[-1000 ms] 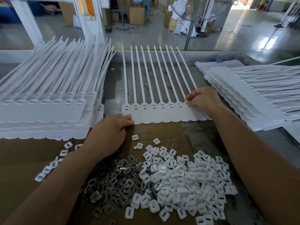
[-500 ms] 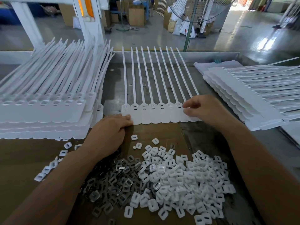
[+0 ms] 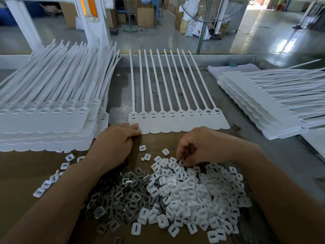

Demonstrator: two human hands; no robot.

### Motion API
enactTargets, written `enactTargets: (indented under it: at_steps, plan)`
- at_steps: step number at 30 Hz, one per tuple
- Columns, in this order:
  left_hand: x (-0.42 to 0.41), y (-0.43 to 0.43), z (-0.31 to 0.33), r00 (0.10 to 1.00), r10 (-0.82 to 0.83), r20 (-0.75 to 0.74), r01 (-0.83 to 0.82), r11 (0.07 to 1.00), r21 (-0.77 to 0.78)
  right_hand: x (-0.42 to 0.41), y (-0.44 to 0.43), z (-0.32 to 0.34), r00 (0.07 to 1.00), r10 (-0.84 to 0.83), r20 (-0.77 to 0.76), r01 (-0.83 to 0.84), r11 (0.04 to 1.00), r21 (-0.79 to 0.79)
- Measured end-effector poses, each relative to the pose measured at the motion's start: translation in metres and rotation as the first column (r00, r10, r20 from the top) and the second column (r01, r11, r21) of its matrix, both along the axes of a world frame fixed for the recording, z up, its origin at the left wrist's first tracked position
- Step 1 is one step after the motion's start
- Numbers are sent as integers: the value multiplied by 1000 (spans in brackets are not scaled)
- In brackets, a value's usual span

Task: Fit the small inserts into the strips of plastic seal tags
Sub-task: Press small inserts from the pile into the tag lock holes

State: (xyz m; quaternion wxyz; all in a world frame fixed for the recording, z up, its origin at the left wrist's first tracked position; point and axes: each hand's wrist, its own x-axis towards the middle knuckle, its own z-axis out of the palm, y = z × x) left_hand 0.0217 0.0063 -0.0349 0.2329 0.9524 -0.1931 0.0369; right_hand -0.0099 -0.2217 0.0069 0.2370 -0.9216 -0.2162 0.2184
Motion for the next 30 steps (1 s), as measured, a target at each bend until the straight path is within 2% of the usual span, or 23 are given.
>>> enactTargets:
  at_steps: [7,10,14,20,25,27,30]
  plan:
    - [-1,1,-1,1000,-5,9,5,1000,-15,0,-4,5,999,-39,-22,41,995,87]
    - [0,0,-1,1000,-8,9,8,1000,-9,0,-8,7,984,-164,-70,177,950,259]
    - [-1,1,-1,1000,-9,9,9,1000,4,7,-15,5,952,-304,25,277,896,347]
    - [0,0,0,1000,-8,15,8,1000,3,18,-36,-5,847,-519,115,426,792,437]
    - [-1,1,-1,1000,-12,21,12,1000,15,30,-58,-12,687,-712,145,582,659,477]
    - [0,0,-1,1000,-9,19,8,1000,15,32,-65,-15,635,-760,138,608,602,517]
    - [-1,1,-1,1000,-4,19,3,1000,13,37,-70,-19,596,-790,146,617,567,546]
